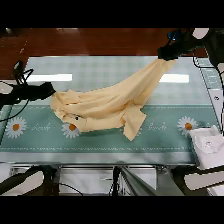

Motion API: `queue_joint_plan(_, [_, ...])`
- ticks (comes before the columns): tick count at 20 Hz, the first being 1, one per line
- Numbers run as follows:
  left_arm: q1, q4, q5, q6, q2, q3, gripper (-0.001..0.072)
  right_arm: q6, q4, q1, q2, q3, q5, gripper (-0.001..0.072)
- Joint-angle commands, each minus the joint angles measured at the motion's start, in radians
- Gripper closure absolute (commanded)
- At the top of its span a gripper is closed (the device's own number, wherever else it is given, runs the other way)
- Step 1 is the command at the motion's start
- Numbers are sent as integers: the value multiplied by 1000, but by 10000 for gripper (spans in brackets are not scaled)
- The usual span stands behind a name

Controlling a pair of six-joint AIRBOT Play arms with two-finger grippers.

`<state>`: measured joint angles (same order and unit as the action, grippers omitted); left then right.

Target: Fold the shirts.

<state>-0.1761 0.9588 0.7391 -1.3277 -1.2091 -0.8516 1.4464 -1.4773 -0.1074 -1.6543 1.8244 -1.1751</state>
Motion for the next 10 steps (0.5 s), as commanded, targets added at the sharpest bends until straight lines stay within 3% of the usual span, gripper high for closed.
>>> queue_joint_plan(1, [58,-3,-66,0,-25,-3,431,0,5,0,-1,0,-6,701])
queue_joint_plan(3, [47,-2,-25,-1,-21,-24,198,0,5,0,-1,0,-27,701])
queue_joint_plan(4, [31,-2,33,-1,-18,-47,141,0,4,0,-1,0,-43,701])
queue_joint_plan(8, [-58,-1,457,-46,13,-127,138,0,3,0,-1,0,-90,701])
queue_joint_plan(10, [-58,13,575,-46,56,-99,138,0,3,0,-1,0,-93,701])
